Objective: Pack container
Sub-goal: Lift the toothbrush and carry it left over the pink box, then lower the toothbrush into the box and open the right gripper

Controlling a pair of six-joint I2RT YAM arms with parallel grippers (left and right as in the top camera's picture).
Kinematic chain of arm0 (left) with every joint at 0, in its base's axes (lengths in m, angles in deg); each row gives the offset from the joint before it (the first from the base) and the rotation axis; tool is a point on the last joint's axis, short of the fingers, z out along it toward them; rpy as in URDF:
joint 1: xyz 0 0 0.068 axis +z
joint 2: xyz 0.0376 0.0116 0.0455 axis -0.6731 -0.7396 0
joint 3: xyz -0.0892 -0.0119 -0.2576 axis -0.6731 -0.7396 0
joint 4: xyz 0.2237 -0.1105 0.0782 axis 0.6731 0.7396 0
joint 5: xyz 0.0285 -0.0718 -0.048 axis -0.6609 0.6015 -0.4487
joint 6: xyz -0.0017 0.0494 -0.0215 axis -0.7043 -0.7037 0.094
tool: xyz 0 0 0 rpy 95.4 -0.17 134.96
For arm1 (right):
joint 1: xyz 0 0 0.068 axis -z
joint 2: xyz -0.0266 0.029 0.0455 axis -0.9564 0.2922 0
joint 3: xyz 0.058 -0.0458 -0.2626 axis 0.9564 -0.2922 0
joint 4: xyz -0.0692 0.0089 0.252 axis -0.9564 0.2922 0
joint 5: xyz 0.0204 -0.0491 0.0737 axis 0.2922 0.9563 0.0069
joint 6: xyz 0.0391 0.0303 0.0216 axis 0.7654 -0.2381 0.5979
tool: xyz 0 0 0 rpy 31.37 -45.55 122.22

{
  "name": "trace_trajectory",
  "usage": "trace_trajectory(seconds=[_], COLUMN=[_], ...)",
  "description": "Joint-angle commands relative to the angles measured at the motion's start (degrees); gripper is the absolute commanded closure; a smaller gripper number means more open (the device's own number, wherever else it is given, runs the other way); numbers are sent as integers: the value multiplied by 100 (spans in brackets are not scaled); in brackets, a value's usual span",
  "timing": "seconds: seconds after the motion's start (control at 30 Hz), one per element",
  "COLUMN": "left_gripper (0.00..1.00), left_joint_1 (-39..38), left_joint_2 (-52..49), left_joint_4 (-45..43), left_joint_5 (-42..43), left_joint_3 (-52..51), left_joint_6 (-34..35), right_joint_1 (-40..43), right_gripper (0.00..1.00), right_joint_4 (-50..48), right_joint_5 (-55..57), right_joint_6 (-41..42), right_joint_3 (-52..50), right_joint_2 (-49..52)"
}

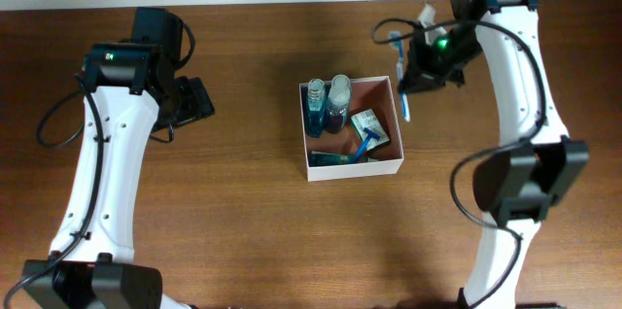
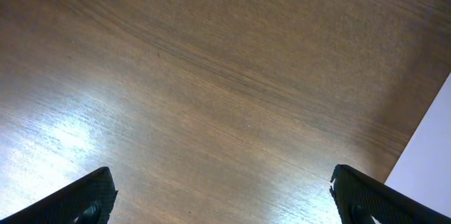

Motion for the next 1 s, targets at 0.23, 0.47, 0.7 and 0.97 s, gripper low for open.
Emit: trace_trajectory(seconds=[0.23,0.47,0.7,0.97], left_gripper=[1,1,1,1], left_joint_1=[13,13,13,13], left_joint_2=[-44,-44,-44,-44], left_joint_4=[-11,-11,-11,-11], left_joint_5=[-44,-44,-44,-44], left_joint_3=[-24,-24,-24,-24], left_joint_6=[52,52,52,52], right_joint_1=[-525,-1040,-1392,-1473], right_gripper=[96,96,96,96], right_joint_4=[-476,-723,-1121,-1272], right_joint_5=[192,162,789,1355], right_joint_6=[588,828,1829,3351], right_joint_3=[-1591,-1631,-1631,-1631], right_joint_2=[-809,-809,-809,-807])
